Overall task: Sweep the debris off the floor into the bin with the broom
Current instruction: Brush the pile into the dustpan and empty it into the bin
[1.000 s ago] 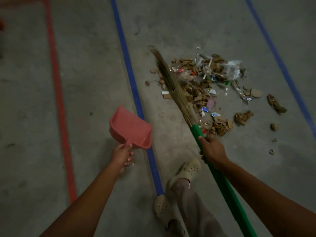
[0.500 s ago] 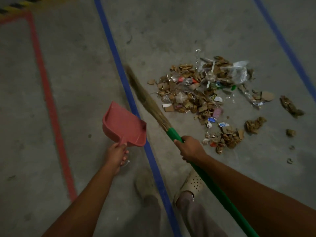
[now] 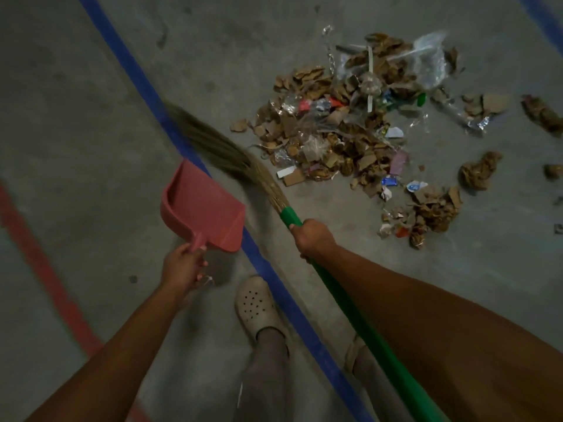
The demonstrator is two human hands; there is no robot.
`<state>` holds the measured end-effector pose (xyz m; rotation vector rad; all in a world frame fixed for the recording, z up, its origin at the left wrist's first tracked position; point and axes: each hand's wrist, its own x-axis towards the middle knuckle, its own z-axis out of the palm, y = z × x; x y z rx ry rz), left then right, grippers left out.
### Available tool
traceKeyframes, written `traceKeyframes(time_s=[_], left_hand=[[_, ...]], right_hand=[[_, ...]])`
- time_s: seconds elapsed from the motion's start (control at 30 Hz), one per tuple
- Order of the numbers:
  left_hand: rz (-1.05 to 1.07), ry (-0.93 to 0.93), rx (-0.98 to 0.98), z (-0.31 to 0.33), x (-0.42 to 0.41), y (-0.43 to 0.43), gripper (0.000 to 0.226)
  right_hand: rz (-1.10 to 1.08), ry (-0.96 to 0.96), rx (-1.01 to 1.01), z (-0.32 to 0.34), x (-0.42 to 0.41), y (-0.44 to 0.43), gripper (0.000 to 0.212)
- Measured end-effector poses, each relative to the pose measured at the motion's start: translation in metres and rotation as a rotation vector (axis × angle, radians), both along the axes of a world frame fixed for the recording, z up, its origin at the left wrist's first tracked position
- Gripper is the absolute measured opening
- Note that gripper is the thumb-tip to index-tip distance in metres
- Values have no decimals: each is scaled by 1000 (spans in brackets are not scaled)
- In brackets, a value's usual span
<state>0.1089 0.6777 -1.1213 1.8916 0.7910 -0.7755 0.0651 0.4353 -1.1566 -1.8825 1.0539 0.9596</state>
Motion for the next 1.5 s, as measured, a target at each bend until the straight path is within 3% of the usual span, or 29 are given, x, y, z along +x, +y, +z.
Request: traceKeyframes(time_s=[0.23,0.5,0.73,0.97,1.17,1.33,1.5], left_hand=[[-167,6,-11,-2,30,-32,12],[-408,18,-79,18,31,-114,11],[-478,40,-76,33,20,-147,15],[-379,73,31,45,5,-126,19],[-316,88,106,42,0,-94,27],[-317,81,110,38,-6,-96,29],[-380,81,68,38,-15,-127,35]], right_hand=[[-486,-58,-69,-4,-50,-45,43],[-834,-78,-77,47,-116,-122,30],[-667,-173,-90,90,-165,-147,24],[-409,-243,-44,89,-148,-112,32],[-132,-72,55,69,-114,-77,34],[-284,97,52,50,-128,-89,35],[-570,83,-130,47,-187,-129,40]])
